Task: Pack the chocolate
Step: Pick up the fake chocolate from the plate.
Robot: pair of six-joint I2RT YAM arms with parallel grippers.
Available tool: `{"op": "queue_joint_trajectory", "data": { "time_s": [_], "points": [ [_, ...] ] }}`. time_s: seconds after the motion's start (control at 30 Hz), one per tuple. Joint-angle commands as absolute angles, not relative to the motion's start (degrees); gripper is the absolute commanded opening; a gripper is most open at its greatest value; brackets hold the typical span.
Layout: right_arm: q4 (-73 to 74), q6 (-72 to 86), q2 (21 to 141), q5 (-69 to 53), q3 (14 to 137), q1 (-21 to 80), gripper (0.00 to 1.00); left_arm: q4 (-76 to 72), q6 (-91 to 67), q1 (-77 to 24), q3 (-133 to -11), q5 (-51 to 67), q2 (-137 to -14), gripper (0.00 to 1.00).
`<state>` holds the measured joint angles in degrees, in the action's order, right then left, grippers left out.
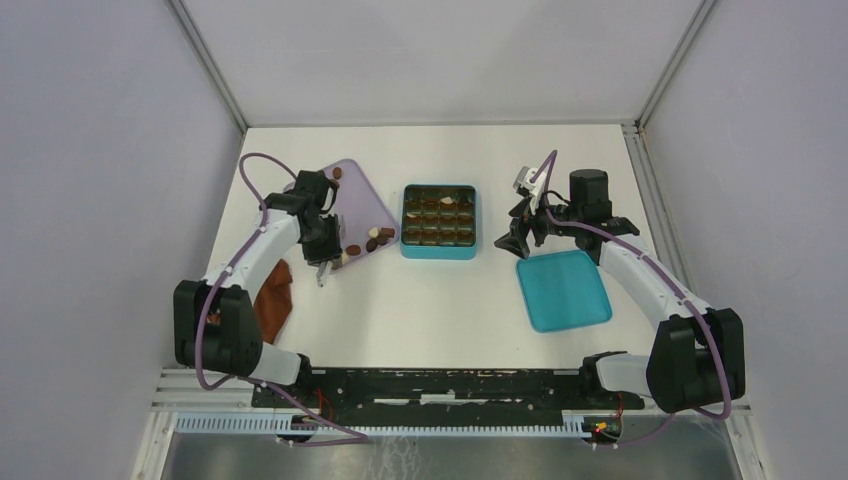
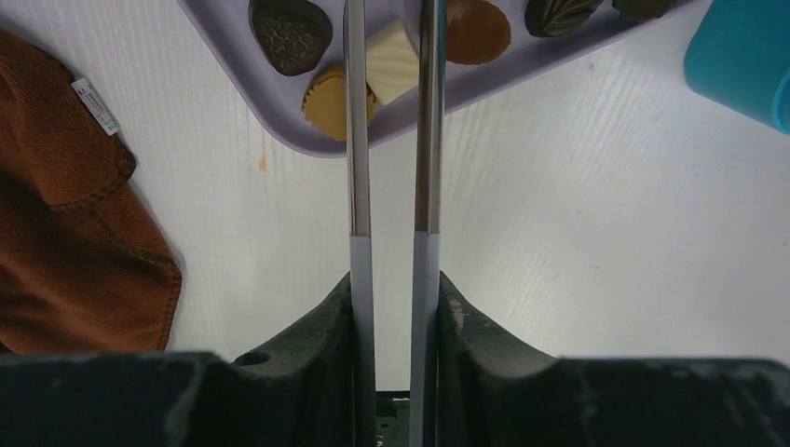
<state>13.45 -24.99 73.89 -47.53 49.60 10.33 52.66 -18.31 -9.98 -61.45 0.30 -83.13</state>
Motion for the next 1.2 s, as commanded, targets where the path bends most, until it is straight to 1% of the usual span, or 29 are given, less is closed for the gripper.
{"op": "queue_joint_trajectory", "data": {
  "time_s": [0.0, 0.47, 0.6, 0.73, 0.8, 0.87, 0.93, 1.07, 1.17],
  "points": [
    [12.39, -25.81, 72.7, -48.25, 51.94, 10.1, 0.9, 51.11, -16.16, -9.71, -64.51, 3.51, -79.1, 0.02],
    [12.35, -25.75, 73.76, -48.08, 51.86, 10.08, 0.9, 46.29, -17.8, -9.29, -60.17, 5.43, -74.75, 0.02],
    [11.73, -24.85, 75.24, -48.36, 51.61, 10.07, 0.9, 44.45, -18.51, -8.78, -59.82, 7.78, -72.55, 0.02],
    [8.38, -21.97, 76.69, -49.64, 50.12, 10.01, 0.9, 42.51, -19.24, -8.51, -58.91, 10.05, -70.35, 0.02],
    [3.72, -16.98, 77.38, -49.33, 48.62, 10.06, 0.9, 41.61, -19.5, -8.29, -58.28, 10.94, -69.5, 0.02],
    [-3.11, -10.06, 78.46, -45.62, 47.11, 10.31, 0.9, 40.81, -19.85, -8.04, -57.63, 11.46, -69.04, 0.02],
    [-6.59, -5.64, 80.21, -41.11, 47.5, 11.22, 0.9, 39.51, -20.25, -7.79, -56.79, 12.14, -68.82, 0.02],
    [-5.06, 2.83, 86.56, -30.08, 53.47, 14.66, 0.9, 37.85, -20.43, -7.55, -55.89, 13.43, -69.5, 0.02],
    [-1.15, 9.7, 91.95, -17.45, 59.65, 17.61, 0.87, 36.37, -20.98, -7.39, -54.57, 13.61, -68.7, 0.02]
  ]
}}
